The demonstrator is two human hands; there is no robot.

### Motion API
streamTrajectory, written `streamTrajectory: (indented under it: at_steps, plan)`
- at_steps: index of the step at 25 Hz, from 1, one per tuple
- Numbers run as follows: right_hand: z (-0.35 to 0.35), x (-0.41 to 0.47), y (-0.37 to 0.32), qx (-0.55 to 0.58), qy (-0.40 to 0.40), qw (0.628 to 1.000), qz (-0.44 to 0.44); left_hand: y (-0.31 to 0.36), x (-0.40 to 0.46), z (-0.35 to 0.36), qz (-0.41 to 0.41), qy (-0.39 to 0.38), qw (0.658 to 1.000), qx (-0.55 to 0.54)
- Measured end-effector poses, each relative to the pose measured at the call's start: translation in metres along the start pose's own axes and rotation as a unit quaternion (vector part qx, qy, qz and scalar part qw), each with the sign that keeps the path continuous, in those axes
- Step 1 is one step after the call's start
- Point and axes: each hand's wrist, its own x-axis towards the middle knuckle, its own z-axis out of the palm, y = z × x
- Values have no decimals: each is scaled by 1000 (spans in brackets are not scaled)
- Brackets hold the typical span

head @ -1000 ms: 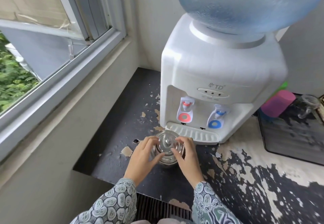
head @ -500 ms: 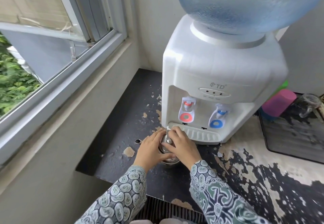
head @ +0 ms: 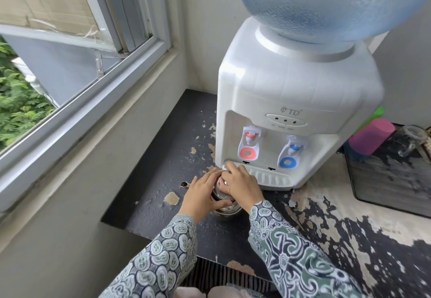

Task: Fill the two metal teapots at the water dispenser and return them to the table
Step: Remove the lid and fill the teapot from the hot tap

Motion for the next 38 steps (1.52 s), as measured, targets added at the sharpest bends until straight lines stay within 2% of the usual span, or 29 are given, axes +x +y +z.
streamTrajectory:
  at_steps: [8, 11, 16, 20, 23, 25, 29, 34, 36, 38]
  plan:
    - [-2, 0, 0, 33, 5, 999, -1, -1, 2, -4, -15, -13, 999, -29]
    - [-10, 0, 7, 200, 53, 976, 72, 2, 2, -8, -44, -17, 996, -75]
    - [-21, 1, 13, 219, 49, 974, 44, 5, 2, -11, -60, -25, 994, -93]
    - [-19, -29, 22, 286, 151, 945, 50, 7, 1, -13, -53, -24, 991, -123]
    - [3, -68, 41, 321, 230, 907, 144, 8, 0, -13, -57, -30, 988, -143]
    - [25, -88, 54, 297, 222, 903, 216, 6, 0, -12, -63, -33, 987, -147]
    - [66, -102, 59, 166, 187, 927, 278, 5, 2, -9, -65, -40, 987, -143]
    - [85, -110, 57, 90, 137, 947, 277, 2, 3, -7, -56, -47, 988, -137]
    - [81, -106, 56, 80, 123, 942, 303, 0, 3, -6, -52, -41, 989, -136]
    - [67, -100, 50, 105, 129, 920, 355, 1, 2, -6, -41, -38, 989, -140]
